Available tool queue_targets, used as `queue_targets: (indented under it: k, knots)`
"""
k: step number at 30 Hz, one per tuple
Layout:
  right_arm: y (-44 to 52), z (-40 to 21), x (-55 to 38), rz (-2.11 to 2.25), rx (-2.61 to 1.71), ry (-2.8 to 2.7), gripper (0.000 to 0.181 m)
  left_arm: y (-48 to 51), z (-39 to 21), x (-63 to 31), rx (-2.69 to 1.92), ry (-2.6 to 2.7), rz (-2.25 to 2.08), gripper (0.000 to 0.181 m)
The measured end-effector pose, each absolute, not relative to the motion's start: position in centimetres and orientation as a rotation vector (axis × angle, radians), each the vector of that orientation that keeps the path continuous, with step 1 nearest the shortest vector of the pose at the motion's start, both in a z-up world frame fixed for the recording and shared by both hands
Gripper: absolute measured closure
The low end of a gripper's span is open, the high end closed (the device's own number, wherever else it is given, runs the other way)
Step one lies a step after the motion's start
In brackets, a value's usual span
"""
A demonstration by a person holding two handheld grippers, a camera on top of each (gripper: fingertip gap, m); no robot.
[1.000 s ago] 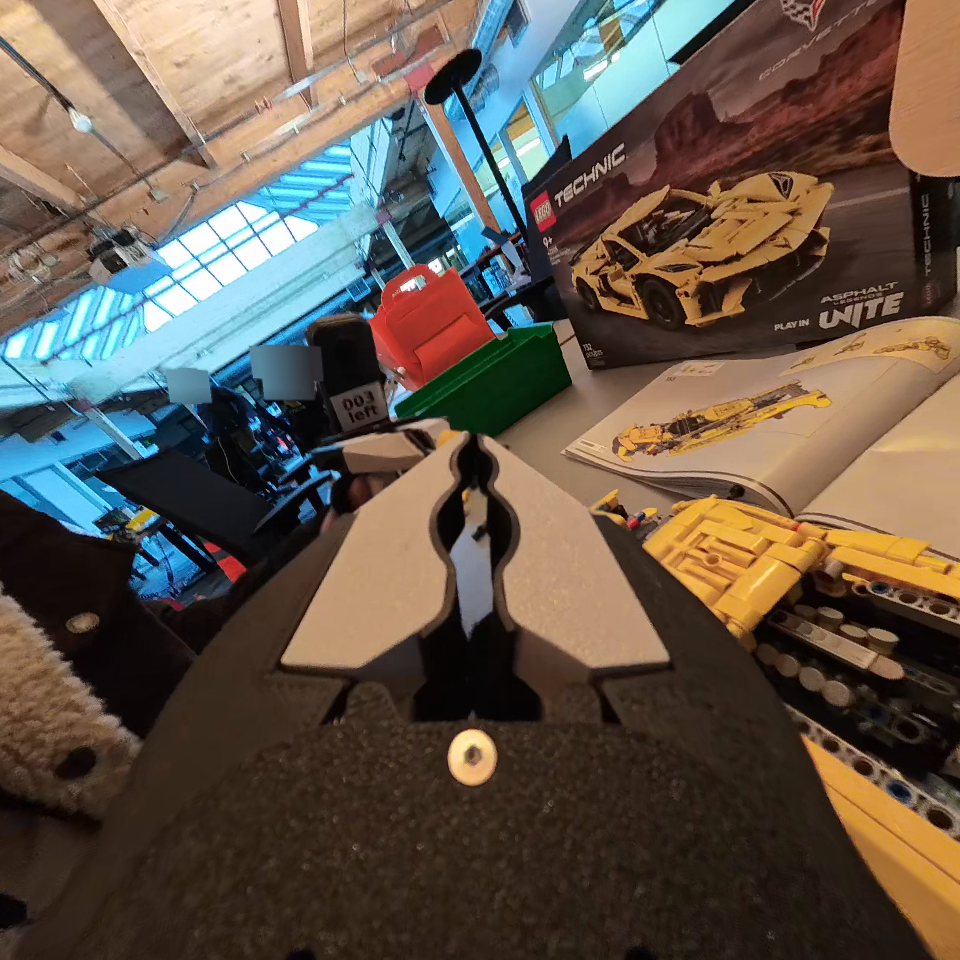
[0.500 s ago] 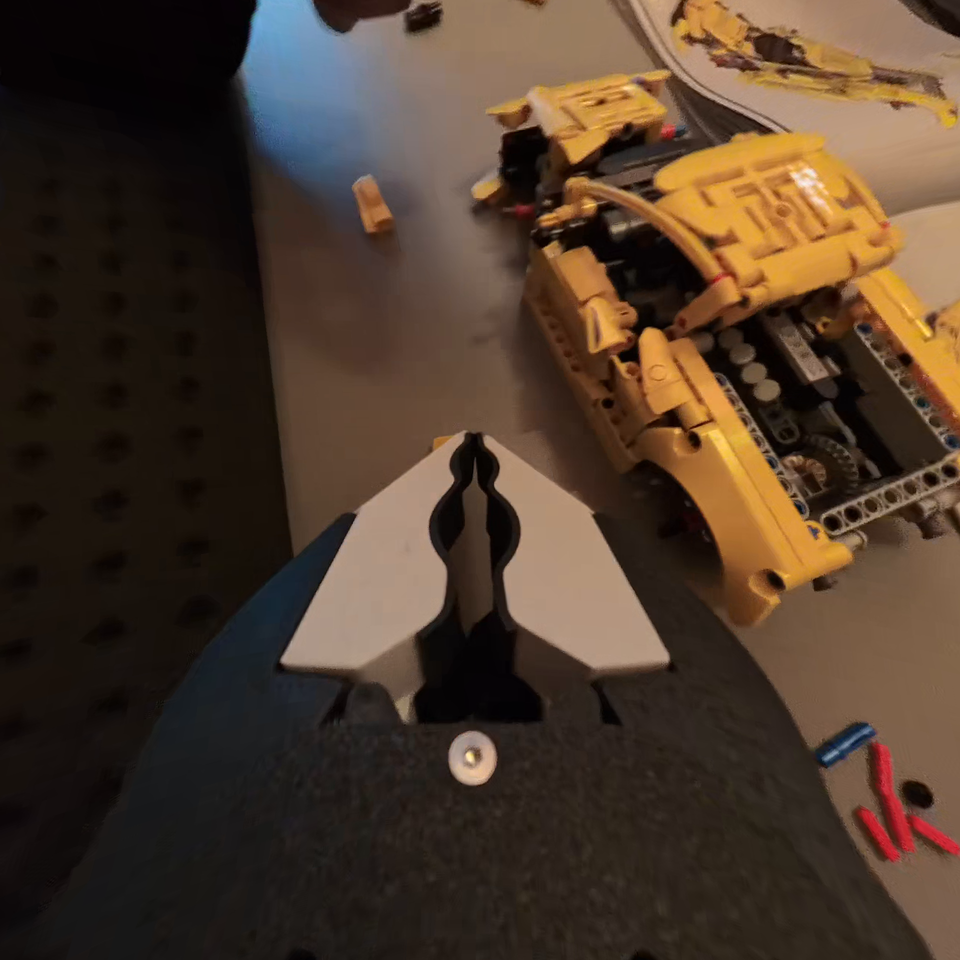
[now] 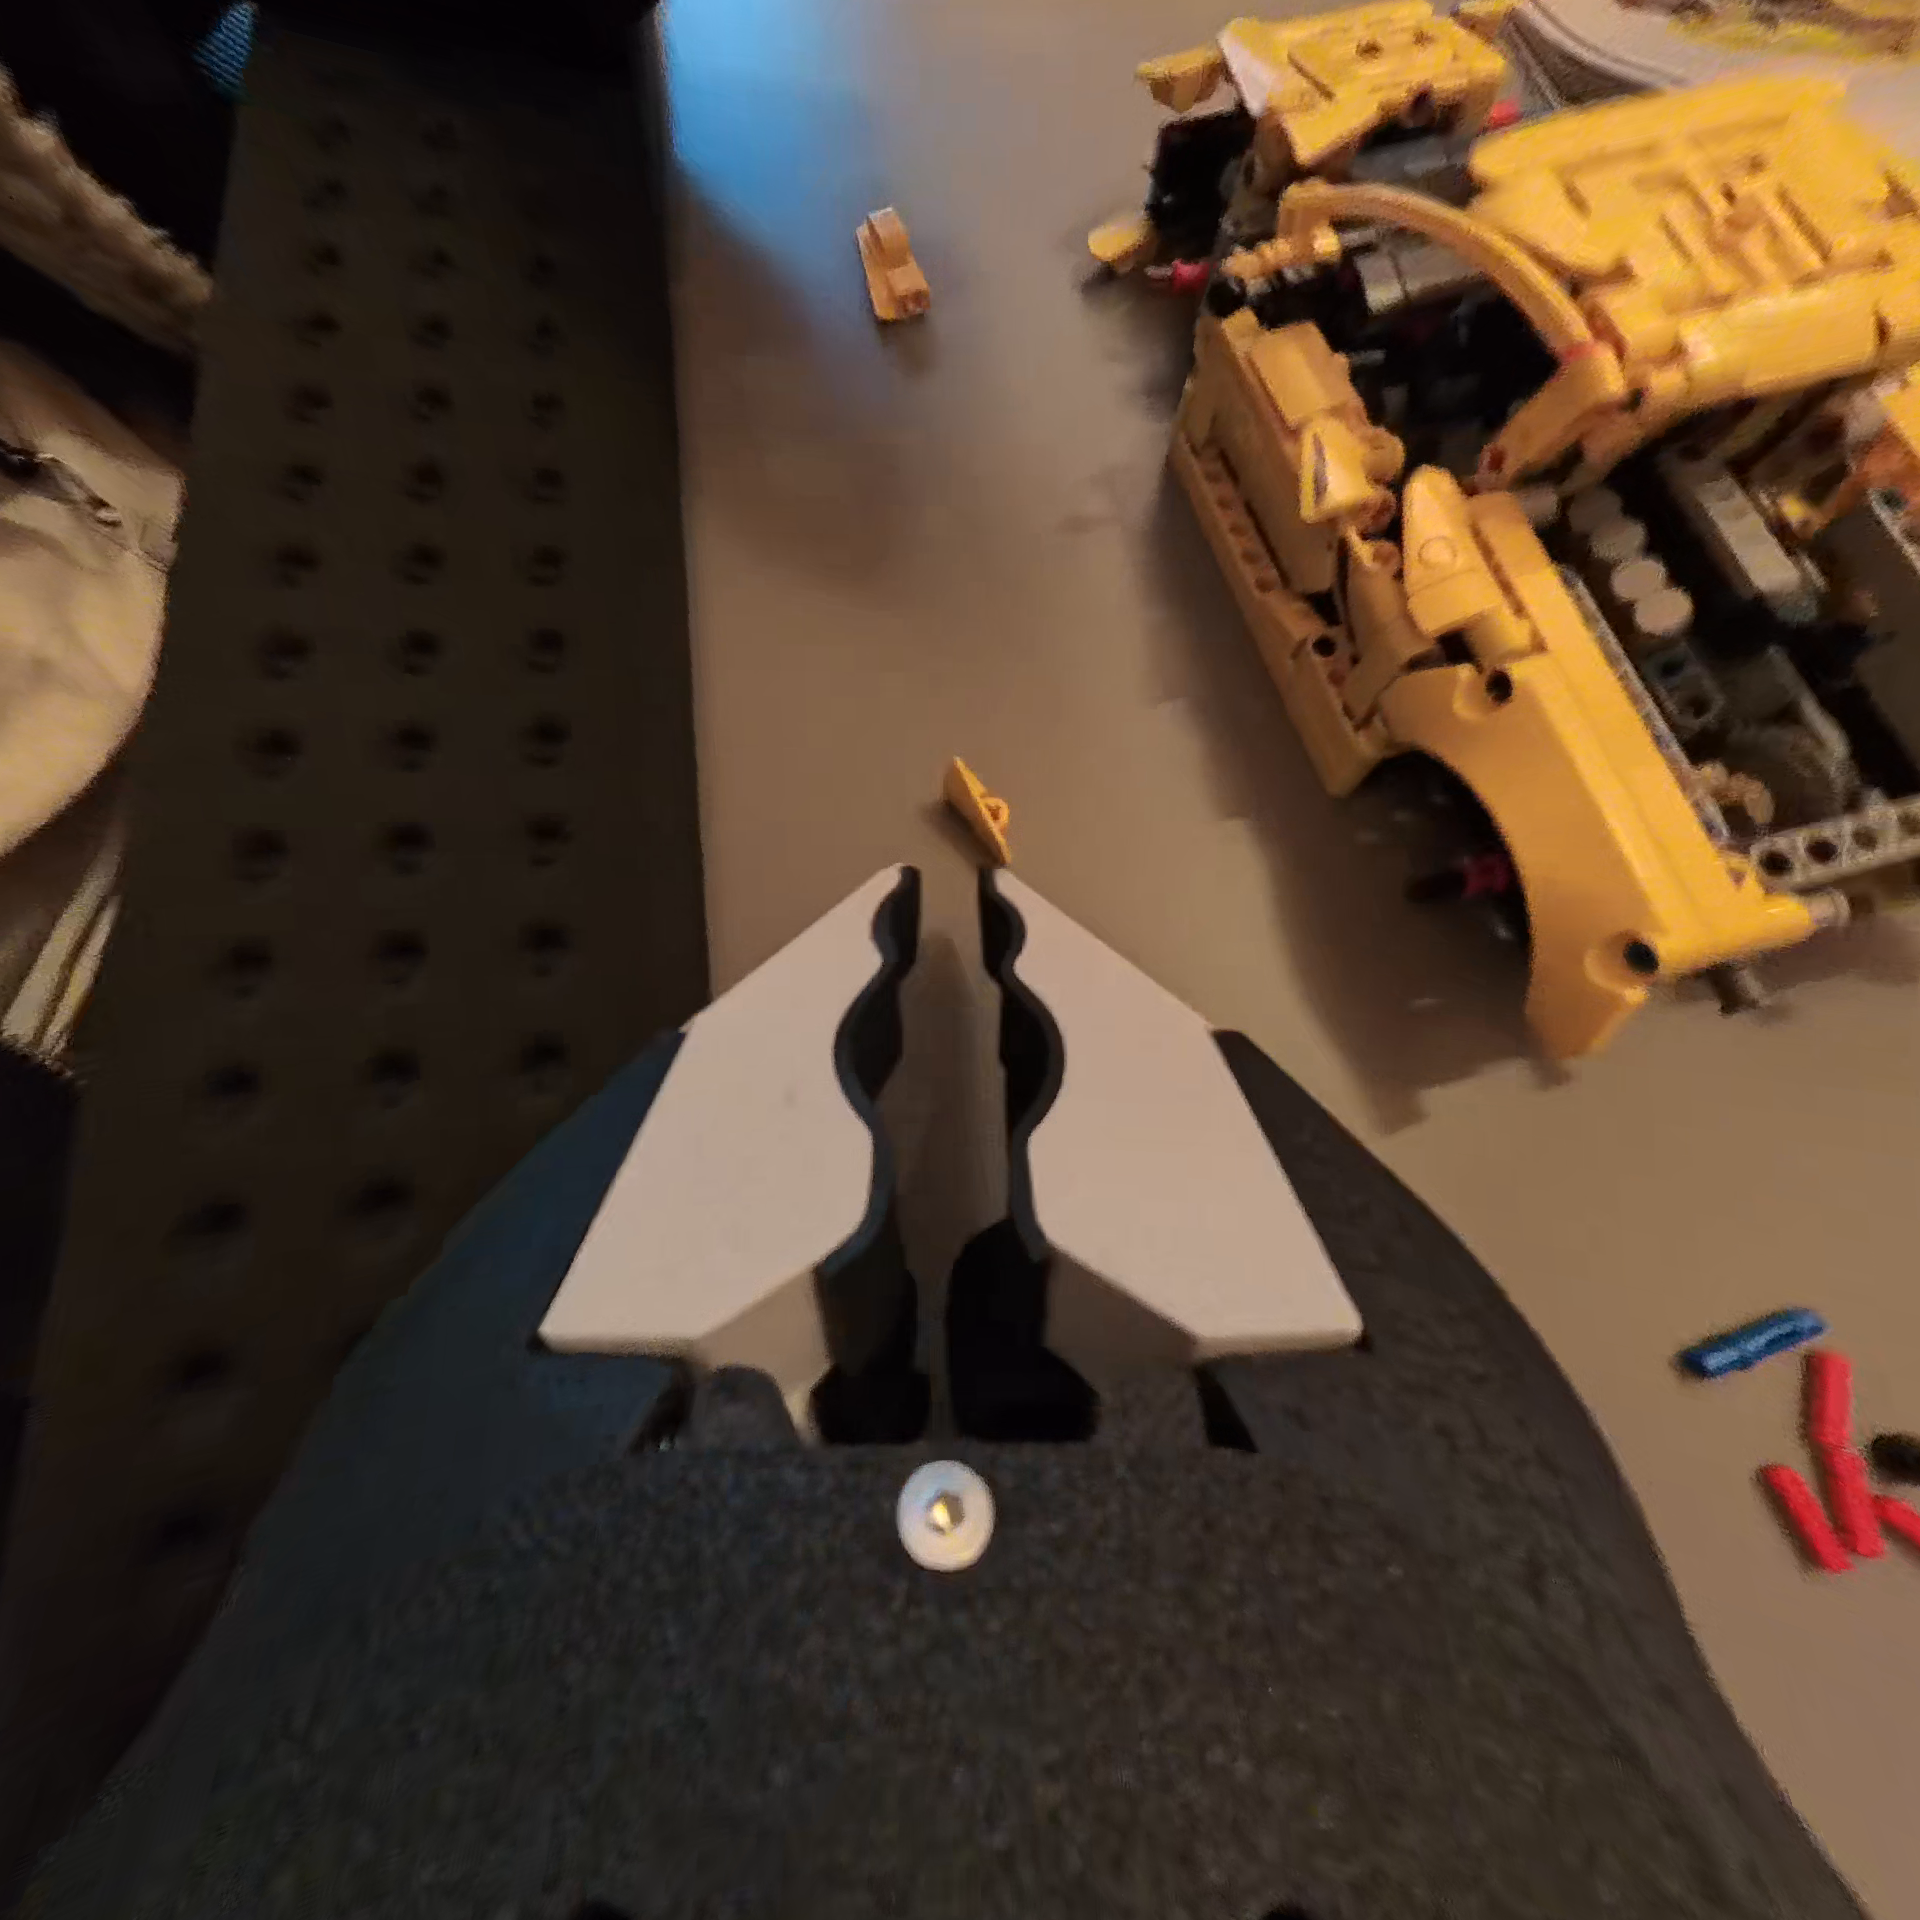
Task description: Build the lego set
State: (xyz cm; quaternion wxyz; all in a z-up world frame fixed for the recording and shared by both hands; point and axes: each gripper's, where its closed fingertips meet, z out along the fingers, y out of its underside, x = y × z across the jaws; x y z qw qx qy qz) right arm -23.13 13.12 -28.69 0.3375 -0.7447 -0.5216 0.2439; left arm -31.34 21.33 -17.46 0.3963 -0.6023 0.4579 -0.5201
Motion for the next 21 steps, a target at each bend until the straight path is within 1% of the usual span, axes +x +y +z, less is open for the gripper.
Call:
queue_targets:
  k: [3, 6, 10, 17, 21]
  knots:
    - [13.4, -28.6, -23.5, 0.56, -1.902, -1.523, 0.158, 21.2, -17.6, -31.3, -1.528, 1.172, -1.315, 0.177]
    - [13.8, -29.4, -23.6, 0.459, -1.891, -1.698, 0.154, 21.2, -17.8, -31.2, -1.533, 1.181, -1.31, 0.177]
    - [14.0, -29.9, -24.3, 0.448, -1.863, -1.85, 0.158, 21.1, -17.9, -31.2, -1.538, 1.19, -1.31, 0.177]
    - [13.9, -30.5, -25.5, 0.482, -1.823, -1.974, 0.173, 20.7, -18.2, -31.1, -1.542, 1.216, -1.313, 0.177]
    - [14.3, -30.4, -26.4, 0.445, -1.796, -1.95, 0.174, 20.4, -18.2, -31.0, -1.542, 1.227, -1.327, 0.177]
